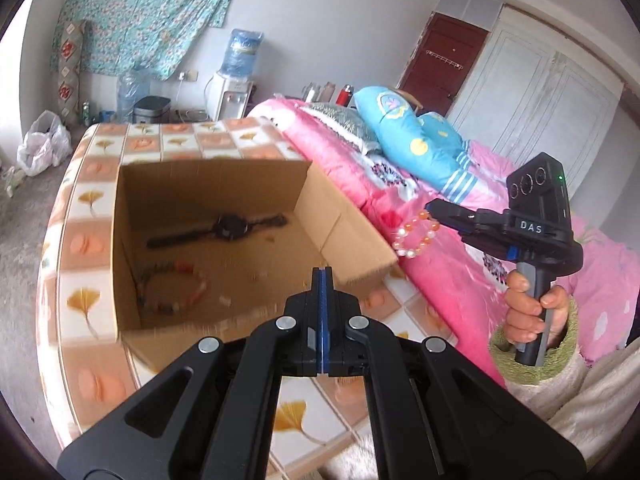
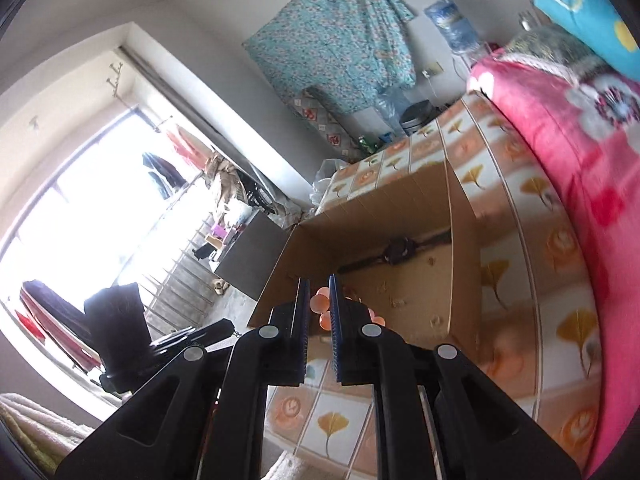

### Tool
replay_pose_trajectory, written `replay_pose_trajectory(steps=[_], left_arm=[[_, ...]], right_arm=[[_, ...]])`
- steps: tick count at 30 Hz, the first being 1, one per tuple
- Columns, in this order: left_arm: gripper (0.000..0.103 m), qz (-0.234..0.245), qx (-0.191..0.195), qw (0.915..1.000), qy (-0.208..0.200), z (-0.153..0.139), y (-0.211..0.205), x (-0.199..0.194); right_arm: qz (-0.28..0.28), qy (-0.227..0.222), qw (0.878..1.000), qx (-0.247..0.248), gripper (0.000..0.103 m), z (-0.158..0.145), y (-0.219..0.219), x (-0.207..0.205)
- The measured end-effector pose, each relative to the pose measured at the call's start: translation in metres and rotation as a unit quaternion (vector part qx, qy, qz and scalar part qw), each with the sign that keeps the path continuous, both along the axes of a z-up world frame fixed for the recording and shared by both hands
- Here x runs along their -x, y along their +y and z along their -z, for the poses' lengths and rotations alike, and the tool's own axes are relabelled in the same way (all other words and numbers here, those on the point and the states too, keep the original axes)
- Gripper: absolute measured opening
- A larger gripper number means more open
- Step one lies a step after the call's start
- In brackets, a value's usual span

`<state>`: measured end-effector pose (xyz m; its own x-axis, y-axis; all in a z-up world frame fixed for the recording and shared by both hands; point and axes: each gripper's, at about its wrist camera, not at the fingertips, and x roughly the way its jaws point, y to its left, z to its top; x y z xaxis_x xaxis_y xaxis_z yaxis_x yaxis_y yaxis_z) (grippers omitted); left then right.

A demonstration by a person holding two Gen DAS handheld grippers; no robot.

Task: Organize jewelry
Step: 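Carry the bracelet and charm over the box and open both grippers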

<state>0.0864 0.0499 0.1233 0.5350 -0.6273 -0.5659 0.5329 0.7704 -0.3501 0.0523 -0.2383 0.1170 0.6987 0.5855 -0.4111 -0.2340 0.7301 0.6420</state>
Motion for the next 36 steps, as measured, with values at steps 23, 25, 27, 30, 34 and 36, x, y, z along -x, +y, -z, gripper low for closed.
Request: replay_pose_trajectory(steps=[23, 25, 27, 30, 34, 36], left_arm=[[0.014, 0.043, -0.106, 0.9724, 0.203, 0.099, -0.063, -0.127], [0.02, 0.04, -0.104, 0.973, 0.202, 0.1, -0.061, -0.127], [0.023, 0.033, -0.101, 0.9739, 0.2, 0.098, -0.056, -0.126], [0.028, 0.017, -0.093, 0.9786, 0.183, 0.09, -0.047, -0.123], [0.04, -0.011, -0.071, 0.9867, 0.146, 0.073, -0.027, -0.107], [0.049, -0.031, -0.058, 0.9898, 0.126, 0.062, -0.012, -0.097]], right_arm=[[-0.06, 0.118, 0.983, 0.128, 0.01, 0.042, 0.017, -0.132], [-0.06, 0.119, 0.983, 0.129, 0.01, 0.043, 0.017, -0.132], [-0.06, 0.125, 0.981, 0.135, 0.01, 0.045, 0.018, -0.134], [-0.065, 0.138, 0.978, 0.144, 0.01, 0.049, 0.021, -0.136], [-0.08, 0.155, 0.97, 0.171, 0.01, 0.055, 0.035, -0.142], [-0.089, 0.163, 0.965, 0.185, 0.01, 0.059, 0.043, -0.147]])
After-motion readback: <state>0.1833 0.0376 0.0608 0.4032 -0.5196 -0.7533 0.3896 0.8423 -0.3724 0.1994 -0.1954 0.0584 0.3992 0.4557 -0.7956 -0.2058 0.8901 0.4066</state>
